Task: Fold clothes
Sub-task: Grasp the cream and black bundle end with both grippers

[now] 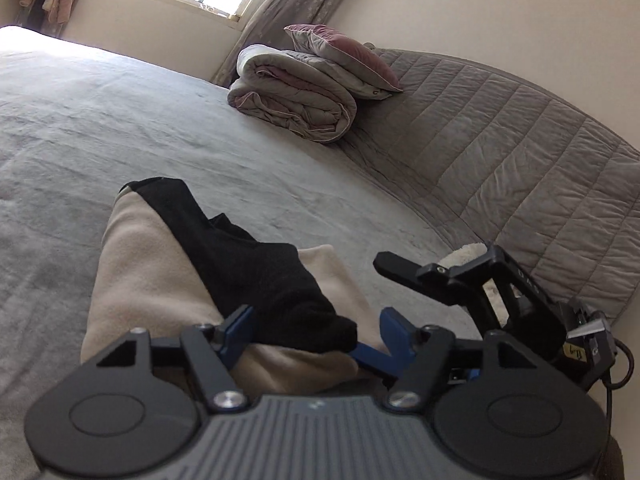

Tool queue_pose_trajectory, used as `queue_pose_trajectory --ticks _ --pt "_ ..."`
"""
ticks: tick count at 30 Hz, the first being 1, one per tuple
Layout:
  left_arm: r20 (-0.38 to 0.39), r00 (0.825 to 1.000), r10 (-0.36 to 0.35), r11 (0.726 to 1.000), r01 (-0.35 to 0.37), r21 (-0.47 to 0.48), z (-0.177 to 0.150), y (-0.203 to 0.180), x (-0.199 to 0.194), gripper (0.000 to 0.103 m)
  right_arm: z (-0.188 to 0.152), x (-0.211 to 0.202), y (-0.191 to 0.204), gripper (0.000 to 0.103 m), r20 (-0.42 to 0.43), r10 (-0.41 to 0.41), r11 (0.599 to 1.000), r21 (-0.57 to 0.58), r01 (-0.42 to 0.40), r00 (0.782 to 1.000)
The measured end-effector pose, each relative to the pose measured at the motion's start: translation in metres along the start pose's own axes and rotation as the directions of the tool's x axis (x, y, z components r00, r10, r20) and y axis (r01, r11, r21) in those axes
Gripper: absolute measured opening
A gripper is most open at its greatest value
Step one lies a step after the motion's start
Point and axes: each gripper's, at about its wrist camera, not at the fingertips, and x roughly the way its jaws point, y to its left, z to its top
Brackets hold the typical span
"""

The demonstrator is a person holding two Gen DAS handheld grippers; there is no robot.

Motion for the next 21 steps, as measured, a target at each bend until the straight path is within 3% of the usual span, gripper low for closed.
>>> queue_pose_trajectory --ticks 2,7,15,21 --pt "-0.009 0.999 -0.053 0.998 0.053 -0.021 0.001 0.002 -0.005 0.090 0.001 0.001 0.001 0.083 0.002 -0.002 1.000 -0.001 0.002 1.000" --pt "0.027 0.997 -0.068 0.997 0.069 -0.041 0.005 0.010 -0.023 0.090 0.002 0.003 0.006 0.084 0.009 -0.014 1.000 -0.012 0.014 1.000" --pt "0.102 0.989 0.103 0.983 -0.086 -0.160 0.019 0.046 -0.046 0.091 -0.002 0.015 0.023 0.085 0.013 -0.040 0.997 -0.066 0.041 0.999" --pt "0.078 0.964 0.252 0.956 -0.236 -0.173 0.018 0.060 -0.046 0.099 -0.015 0.034 0.042 0.084 0.043 -0.169 0.958 -0.229 0.174 0.985"
